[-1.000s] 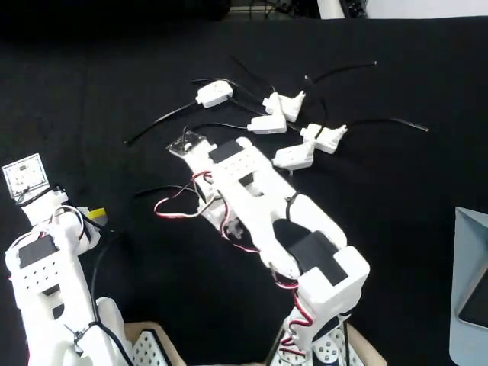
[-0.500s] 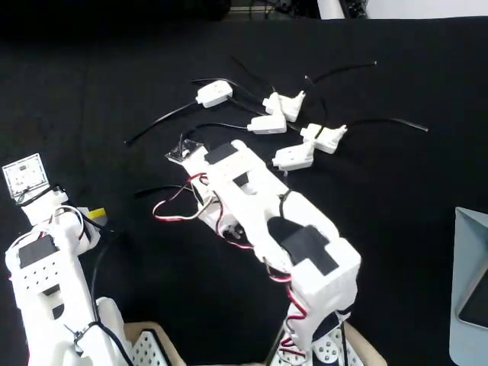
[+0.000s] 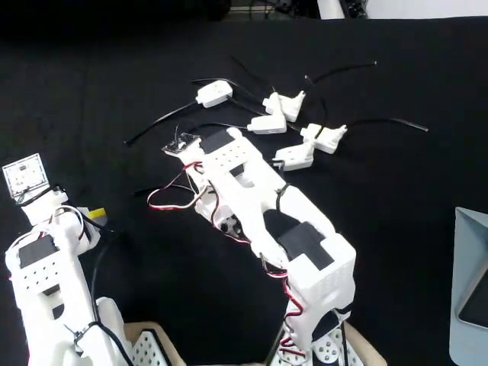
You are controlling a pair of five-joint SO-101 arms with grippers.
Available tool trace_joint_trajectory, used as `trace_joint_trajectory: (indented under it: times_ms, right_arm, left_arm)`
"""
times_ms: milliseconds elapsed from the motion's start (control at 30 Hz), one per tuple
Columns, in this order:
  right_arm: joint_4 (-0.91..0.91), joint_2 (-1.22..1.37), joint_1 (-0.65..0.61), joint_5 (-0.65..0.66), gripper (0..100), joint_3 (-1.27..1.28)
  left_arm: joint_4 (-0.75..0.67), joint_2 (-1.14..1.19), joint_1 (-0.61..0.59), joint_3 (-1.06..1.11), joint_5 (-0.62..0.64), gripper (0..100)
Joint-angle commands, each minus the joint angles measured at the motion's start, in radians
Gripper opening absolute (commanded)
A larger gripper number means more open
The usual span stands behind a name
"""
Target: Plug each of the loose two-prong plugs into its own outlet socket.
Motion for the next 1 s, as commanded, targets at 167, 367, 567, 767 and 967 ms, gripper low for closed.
trace_joint_trajectory:
  times_ms: [167, 367, 567, 767, 967]
  right_arm:
    - [0.012, 0.001, -0.009, -0.008, 11.9, -0.058]
    - [-0.009, 0.062, -0.008, -0.009, 11.2, -0.101]
    - [-0.006, 0.079, -0.006, -0.009, 1.3, -0.142]
    - [0.048, 0.073, -0.008, -0.002, 1.2, -0.142]
    - [0.11, -0.061, -0.012, -0.008, 1.1, -0.166]
  left_arm:
    - [-0.02, -0.017, -0.001, -0.022, -0.002, 31]
    - [-0.02, -0.017, -0.001, -0.022, -0.002, 31]
    - [-0.02, -0.017, -0.001, -0.022, -0.002, 31]
    - [-0.02, -0.017, -0.001, -0.022, -0.002, 31]
    - [-0.02, -0.017, -0.001, -0.022, 0.002, 31]
